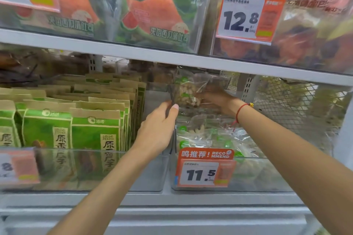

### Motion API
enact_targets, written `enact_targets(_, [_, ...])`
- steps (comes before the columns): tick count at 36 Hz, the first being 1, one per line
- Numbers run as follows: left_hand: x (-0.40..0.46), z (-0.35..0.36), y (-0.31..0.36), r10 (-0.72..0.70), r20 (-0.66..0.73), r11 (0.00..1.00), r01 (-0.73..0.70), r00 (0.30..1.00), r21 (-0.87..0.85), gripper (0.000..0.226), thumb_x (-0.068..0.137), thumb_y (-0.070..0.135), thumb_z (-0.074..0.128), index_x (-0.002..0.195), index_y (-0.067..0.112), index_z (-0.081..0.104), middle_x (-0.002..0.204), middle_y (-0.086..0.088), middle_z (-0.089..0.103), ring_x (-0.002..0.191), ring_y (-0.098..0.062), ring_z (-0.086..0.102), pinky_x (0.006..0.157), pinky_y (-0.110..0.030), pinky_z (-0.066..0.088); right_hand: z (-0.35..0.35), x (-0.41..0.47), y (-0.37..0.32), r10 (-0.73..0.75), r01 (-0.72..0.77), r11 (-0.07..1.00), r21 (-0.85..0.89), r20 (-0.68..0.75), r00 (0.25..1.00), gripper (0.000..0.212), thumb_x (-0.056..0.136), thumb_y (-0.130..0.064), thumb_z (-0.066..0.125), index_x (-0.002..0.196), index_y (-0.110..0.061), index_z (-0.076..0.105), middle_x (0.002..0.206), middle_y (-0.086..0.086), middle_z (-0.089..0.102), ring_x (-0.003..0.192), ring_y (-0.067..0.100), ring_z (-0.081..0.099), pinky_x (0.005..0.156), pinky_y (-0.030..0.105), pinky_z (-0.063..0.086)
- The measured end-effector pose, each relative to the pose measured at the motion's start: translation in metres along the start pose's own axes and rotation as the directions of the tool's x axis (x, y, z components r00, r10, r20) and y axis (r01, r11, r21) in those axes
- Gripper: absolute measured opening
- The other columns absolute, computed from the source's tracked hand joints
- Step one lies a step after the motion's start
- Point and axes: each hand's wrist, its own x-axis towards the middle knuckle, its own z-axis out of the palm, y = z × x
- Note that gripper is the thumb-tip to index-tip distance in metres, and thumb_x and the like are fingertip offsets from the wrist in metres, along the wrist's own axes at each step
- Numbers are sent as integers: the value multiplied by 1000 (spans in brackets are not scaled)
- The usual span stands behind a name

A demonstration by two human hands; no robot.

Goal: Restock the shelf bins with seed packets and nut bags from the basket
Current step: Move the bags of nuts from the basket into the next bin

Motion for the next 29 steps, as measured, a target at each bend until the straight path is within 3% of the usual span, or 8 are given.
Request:
enact_targets(3, [0,0,1,-1,-4,1000,1,1000,-4,44,100,48,29,137,30,42,138,3,50,126,-23,45,99,-35,34,4,4,6,-40,36,998,-42,-87,995,30,86,-19,70,111,-3,64,107,9,67,82,15,64,65,16,53])
enact_targets(7, [0,1,1,5,-10,1000,-5,1000,-12,42,100,48,29,135,30,43,137,4,51,125,-22,47,102,-37,36,16,12,8,-53,14,974,-227,-168,984,33,80,-40,73,102,-19,62,122,8,64,111,24,60,93,31,46])
enact_targets(9, [0,1,0,0,-10,1000,0,1000,-14,44,99,49,29,137,30,42,139,4,50,126,-23,46,105,-40,36,21,12,5,-30,-2,982,-188,-170,985,47,78,-38,75,119,-19,60,131,7,58,118,25,56,101,32,45])
enact_targets(12, [0,1,-1,-2,-11,1000,2,1000,-8,44,98,50,30,136,31,42,138,4,51,126,-23,47,104,-41,38,27,7,0,-17,-24,975,-223,-180,984,61,82,-35,71,135,-10,50,137,12,53,122,29,53,102,39,45])
enact_targets(18, [-3,1,1,15,-14,999,-14,1000,48,42,95,55,37,132,37,43,132,9,55,119,-20,53,99,-38,42,24,-3,-13,-27,8,926,-377,-45,999,37,97,-15,47,131,-2,50,132,18,54,115,33,56,99,41,46])
enact_targets(22, [-4,0,1,18,-18,998,-17,1000,57,41,95,54,37,131,36,44,130,8,56,117,-21,54,97,-39,44,18,4,-10,12,-53,972,-229,-177,984,40,88,-14,62,128,-10,58,126,10,62,104,25,64,91,33,52])
enact_targets(24, [-5,0,2,17,-17,998,-16,1000,64,39,95,53,37,129,35,45,128,7,57,115,-21,54,95,-37,44,21,5,-7,16,-75,959,-274,-209,978,42,86,-16,64,128,-12,58,130,8,59,113,24,60,91,27,49])
enact_targets(29, [-6,-1,6,6,-26,995,-4,1000,103,38,97,51,36,127,32,46,128,5,56,115,-22,54,89,-34,39,28,-3,-8,-17,-48,938,-343,-184,983,55,90,-12,59,141,-6,40,136,14,53,122,32,52,101,39,44])
